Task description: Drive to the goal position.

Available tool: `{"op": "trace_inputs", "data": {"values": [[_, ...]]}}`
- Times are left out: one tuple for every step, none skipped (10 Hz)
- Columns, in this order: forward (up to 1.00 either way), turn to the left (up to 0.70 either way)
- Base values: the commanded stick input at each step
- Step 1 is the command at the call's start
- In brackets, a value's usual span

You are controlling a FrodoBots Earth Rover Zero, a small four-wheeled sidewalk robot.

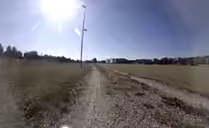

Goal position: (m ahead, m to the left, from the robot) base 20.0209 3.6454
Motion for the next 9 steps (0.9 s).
{"op": "trace_inputs", "data": {"values": [[0.50,0.00],[0.50,0.00],[0.50,0.00],[0.50,0.00],[0.50,0.00],[0.50,0.00],[0.50,0.00],[0.50,0.00],[0.50,0.00]]}}
